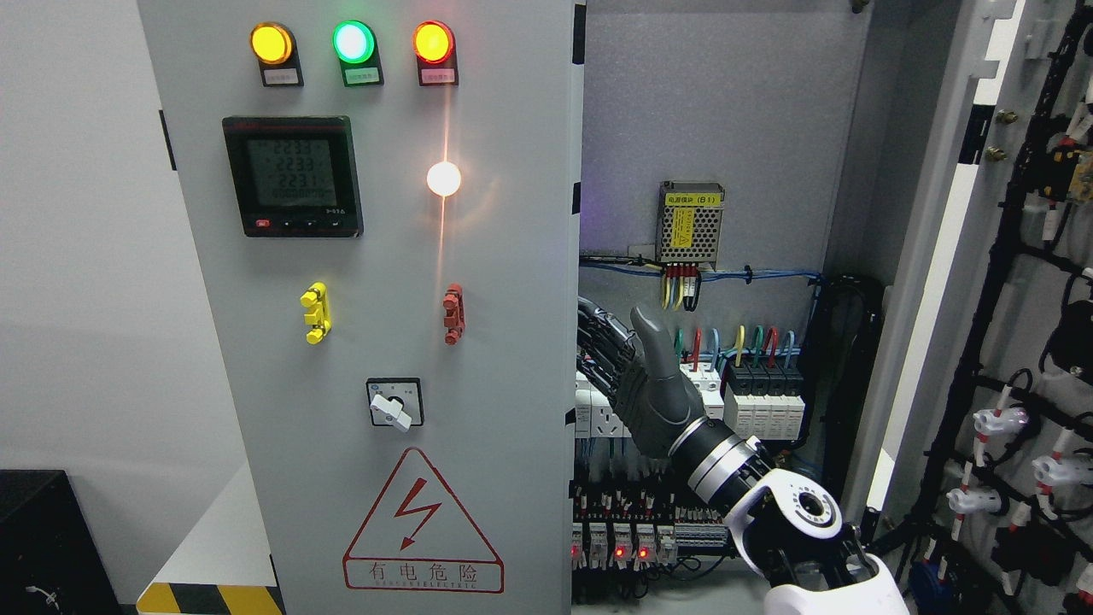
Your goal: Open door with both hands
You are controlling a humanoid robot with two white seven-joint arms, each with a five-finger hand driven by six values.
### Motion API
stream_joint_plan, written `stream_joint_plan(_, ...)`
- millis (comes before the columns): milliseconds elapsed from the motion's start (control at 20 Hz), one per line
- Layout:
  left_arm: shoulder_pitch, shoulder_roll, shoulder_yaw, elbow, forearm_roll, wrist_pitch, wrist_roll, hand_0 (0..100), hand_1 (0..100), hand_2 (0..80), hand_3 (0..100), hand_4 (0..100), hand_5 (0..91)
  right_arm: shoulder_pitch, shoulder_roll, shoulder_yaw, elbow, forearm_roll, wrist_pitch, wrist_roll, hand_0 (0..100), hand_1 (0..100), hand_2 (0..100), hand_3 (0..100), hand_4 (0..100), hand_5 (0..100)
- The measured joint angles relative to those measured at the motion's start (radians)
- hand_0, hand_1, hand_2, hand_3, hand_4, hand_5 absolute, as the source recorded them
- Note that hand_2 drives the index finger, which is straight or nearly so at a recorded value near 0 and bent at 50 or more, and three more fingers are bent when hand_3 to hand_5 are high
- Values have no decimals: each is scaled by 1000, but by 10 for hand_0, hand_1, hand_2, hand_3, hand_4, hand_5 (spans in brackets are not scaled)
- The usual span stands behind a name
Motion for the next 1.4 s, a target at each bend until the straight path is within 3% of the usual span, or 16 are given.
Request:
stream_joint_plan(551, 0, 0, 0, 0, 0, 0, 2, 0, 0, 0, 0, 0, 0, -11, 0, -8, 19, -1, -1, 24, 0, 0, 0, 0, 0, 0)
stream_joint_plan(901, 0, 0, 0, 0, 0, 0, 2, 0, 0, 0, 0, 0, 0, -16, 0, -12, 28, -1, -4, 76, 0, 0, 0, 0, 0, 0)
stream_joint_plan(1402, 0, 0, -1, 0, 0, 0, 2, 0, 0, 0, 0, 0, 0, -32, 0, -14, 40, 0, -5, 101, 0, 0, 0, 0, 0, 0)
